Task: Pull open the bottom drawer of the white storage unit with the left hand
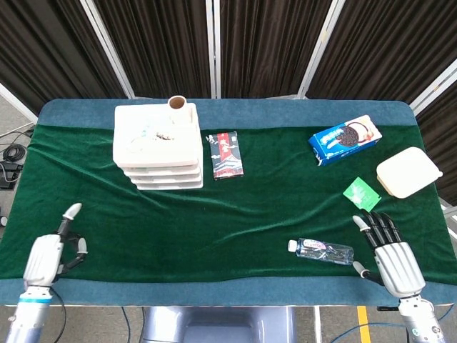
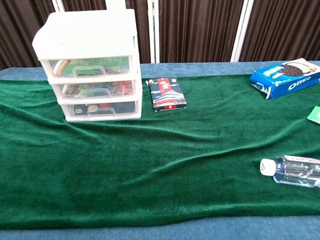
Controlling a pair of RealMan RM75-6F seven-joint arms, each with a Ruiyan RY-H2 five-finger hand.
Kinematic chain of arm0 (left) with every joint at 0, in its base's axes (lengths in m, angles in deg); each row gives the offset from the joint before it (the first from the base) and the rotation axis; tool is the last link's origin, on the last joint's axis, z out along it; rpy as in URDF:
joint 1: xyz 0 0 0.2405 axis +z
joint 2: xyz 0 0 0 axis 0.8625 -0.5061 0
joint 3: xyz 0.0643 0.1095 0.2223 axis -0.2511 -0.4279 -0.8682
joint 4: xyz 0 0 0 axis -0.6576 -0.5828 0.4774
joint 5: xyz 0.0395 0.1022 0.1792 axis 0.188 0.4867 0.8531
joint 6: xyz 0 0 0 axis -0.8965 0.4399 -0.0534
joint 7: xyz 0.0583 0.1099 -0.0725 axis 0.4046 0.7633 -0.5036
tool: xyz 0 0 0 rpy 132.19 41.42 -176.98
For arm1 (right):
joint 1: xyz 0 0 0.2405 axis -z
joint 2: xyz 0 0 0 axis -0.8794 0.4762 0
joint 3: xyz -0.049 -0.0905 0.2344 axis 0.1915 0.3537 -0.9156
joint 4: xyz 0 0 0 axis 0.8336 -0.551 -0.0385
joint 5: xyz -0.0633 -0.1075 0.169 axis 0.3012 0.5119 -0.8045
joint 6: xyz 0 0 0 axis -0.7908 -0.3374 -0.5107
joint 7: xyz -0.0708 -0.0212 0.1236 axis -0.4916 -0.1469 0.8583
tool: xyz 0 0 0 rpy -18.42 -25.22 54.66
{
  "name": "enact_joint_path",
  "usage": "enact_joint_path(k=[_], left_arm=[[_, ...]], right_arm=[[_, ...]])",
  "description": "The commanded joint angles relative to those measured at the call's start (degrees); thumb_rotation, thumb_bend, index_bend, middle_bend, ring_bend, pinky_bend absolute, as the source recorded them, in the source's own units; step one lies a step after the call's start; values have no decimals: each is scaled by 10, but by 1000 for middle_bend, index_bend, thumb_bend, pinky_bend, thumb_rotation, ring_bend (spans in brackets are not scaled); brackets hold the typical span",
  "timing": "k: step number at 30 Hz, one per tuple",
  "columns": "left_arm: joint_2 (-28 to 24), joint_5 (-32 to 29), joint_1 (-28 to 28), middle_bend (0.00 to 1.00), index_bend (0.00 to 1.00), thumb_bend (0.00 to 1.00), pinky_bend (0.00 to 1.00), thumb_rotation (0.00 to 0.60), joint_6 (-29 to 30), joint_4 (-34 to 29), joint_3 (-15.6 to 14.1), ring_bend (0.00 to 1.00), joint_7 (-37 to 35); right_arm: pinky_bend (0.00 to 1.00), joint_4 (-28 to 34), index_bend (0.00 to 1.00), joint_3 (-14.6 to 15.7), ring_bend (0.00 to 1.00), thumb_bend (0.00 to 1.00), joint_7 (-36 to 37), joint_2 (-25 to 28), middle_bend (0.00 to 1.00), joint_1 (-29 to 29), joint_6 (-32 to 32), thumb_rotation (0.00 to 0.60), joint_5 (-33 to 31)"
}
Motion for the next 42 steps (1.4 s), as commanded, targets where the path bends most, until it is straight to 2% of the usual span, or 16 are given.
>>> enact_joint_path(k=[1,12,25,29,39,42], left_arm=[[-20,-32,-48,827,0,873,556,600,-83,-22,3,711,-70],[19,-105,-126,827,0,917,556,600,-199,30,47,711,-146],[70,-170,-183,827,0,935,563,600,-300,71,78,711,-240],[81,-178,-194,827,1,968,615,600,-310,75,85,711,-245],[101,-209,-215,827,42,996,657,600,-321,81,99,713,-230],[110,-235,-223,827,44,996,659,600,-330,89,109,713,-229]], right_arm=[[0,2,0,0,0,84,4,2,0,1,2,600,0],[0,11,0,-4,0,84,31,18,0,3,13,600,-1],[0,14,0,-7,0,84,50,27,0,4,18,600,-2],[0,14,0,-8,0,84,54,28,0,4,19,600,-2],[0,16,0,-9,0,85,63,32,0,5,22,600,-2],[0,17,0,-9,0,84,67,34,0,5,23,600,-2]])
